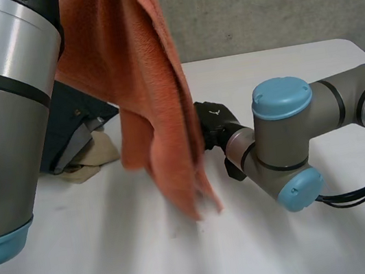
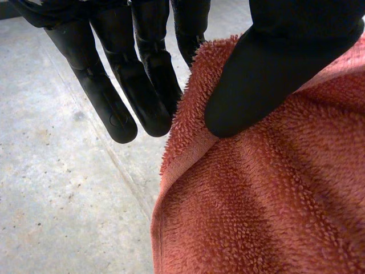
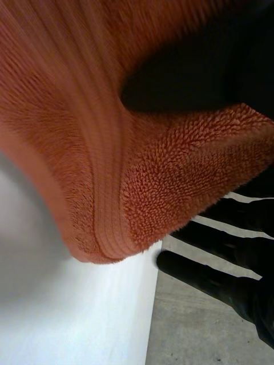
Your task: Fold the laundry.
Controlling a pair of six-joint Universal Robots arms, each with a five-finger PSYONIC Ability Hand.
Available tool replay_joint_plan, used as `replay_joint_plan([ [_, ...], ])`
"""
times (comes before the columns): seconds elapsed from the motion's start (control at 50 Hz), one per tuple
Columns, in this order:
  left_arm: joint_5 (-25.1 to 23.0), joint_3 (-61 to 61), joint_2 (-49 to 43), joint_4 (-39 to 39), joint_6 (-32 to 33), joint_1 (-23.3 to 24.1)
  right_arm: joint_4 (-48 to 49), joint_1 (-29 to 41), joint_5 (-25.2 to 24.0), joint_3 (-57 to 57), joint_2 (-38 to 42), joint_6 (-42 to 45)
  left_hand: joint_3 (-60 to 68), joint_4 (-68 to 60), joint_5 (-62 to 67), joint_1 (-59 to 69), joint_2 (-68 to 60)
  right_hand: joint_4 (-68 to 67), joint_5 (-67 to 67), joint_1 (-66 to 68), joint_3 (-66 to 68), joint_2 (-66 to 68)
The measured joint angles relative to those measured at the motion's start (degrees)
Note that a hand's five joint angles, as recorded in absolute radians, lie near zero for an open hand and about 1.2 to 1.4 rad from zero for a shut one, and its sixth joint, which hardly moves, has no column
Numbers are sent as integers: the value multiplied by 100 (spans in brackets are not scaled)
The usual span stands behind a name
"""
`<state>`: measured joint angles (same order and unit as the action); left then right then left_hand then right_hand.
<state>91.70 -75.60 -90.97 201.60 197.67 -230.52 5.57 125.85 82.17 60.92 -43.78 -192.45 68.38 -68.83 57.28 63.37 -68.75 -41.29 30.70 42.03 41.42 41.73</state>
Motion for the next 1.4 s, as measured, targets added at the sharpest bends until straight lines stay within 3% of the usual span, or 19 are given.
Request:
replay_joint_plan([
  [0.02,2,-21,2,2,-12,-16,1,7,28,18,-14,29,0,0,0,0,0,-1130,1082,1231,1231,1270],
  [0.08,8,-114,-2,8,-29,-83,-12,-25,121,129,-136,220,0,0,0,0,0,-2552,2403,2160,2555,2568],
  [0.18,5,-384,-13,-5,-21,-276,-39,-240,275,344,-653,971,0,0,0,0,0,-2700,2417,2160,2667,2590],
  [0.34,-27,-1456,-64,-165,-25,-864,-155,-829,351,334,-1479,3305,1,0,0,0,0,-2730,2417,2160,2668,2590],
  [0.42,-44,-2040,-199,-201,-62,-986,-153,-888,306,208,-1402,3891,1,0,0,0,0,-2734,2417,2160,2668,2590],
  [0.58,-41,-2890,-918,-217,-345,-889,-124,-864,166,-302,-167,4757,1,0,0,0,0,-2736,2477,2160,2669,2590],
  [0.64,-35,-2969,-1138,-225,-477,-829,-84,-856,167,-429,251,5049,1,0,0,0,0,-1946,1971,1809,1921,1870],
  [0.68,-35,-2982,-1217,-230,-533,-808,-26,-855,195,-485,429,5229,2,0,0,0,0,-557,688,444,526,445],
  [0.7,-35,-2980,-1248,-231,-560,-802,18,-856,226,-504,485,5318,2,0,0,0,0,681,-723,-948,-709,-827],
  [0.74,-38,-2969,-1270,-232,-588,-800,86,-857,309,-503,475,5407,2,0,0,0,0,2181,-2196,-2418,-2195,-2386],
  [0.8,-45,-2934,-1248,-233,-596,-813,170,-876,505,-375,171,5378,2,0,0,0,0,2884,-2796,-2924,-2922,-2959],
  [0.98,-63,-2886,-1076,-233,-558,-901,162,-1013,743,588,-1162,4812,2,0,0,0,0,2880,-2779,-2894,-2909,-2927],
  [1.0,-69,-2890,-1028,-230,-558,-938,39,-1139,746,1031,-1554,4664,2,0,0,0,0,2277,-2183,-2346,-2293,-2316],
  [1.1,-73,-2910,-988,-227,-563,-984,-446,-1449,683,1746,-1952,4550,2,0,0,0,0,1483,-1380,-1548,-1505,-1628],
  [1.22,-74,-2920,-994,-212,-564,-1021,-833,-1756,309,2266,-1899,4494,2,0,0,0,0,1293,-1212,-1366,-1325,-1371],
  [1.4,-73,-2894,-1002,-179,-571,-1061,65,-1865,-473,2212,-1072,4019,2,0,0,0,0,1360,-1450,-1383,-1350,-1393],
])
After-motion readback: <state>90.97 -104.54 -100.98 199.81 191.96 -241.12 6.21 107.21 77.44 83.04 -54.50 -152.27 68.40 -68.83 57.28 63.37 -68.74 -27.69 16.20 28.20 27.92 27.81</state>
